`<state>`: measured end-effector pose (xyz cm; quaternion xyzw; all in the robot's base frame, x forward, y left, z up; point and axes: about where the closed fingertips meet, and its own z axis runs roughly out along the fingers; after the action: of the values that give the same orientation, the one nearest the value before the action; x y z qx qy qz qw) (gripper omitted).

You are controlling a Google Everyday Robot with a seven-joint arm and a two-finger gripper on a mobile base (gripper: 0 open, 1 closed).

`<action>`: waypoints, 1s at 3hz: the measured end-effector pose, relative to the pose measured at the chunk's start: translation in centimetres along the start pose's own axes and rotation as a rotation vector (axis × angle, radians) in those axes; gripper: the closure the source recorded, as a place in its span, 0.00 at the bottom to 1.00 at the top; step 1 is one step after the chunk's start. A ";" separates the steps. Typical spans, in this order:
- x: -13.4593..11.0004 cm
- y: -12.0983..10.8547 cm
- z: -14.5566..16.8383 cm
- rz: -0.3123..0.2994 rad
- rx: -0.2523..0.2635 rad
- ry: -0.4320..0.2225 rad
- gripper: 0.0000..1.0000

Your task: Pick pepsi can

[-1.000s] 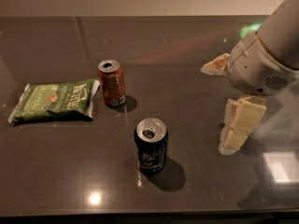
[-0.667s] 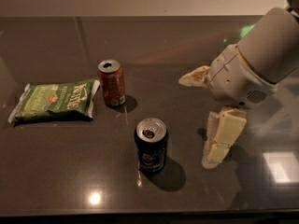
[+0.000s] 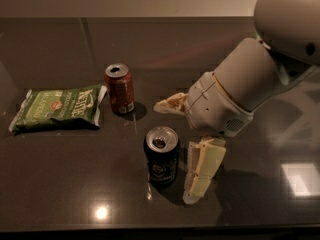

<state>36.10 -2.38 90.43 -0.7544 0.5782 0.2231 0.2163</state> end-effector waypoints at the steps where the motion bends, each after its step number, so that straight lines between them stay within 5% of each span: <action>1: -1.1 0.1 1.4 -0.006 -0.034 -0.042 0.17; 3: -1.5 -1.0 0.0 0.000 -0.003 -0.099 0.72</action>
Offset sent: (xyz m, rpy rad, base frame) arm 0.0004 0.0261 -0.0035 0.1088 0.0598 0.0379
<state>36.75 -1.00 91.38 -0.7428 0.5663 0.2612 0.2435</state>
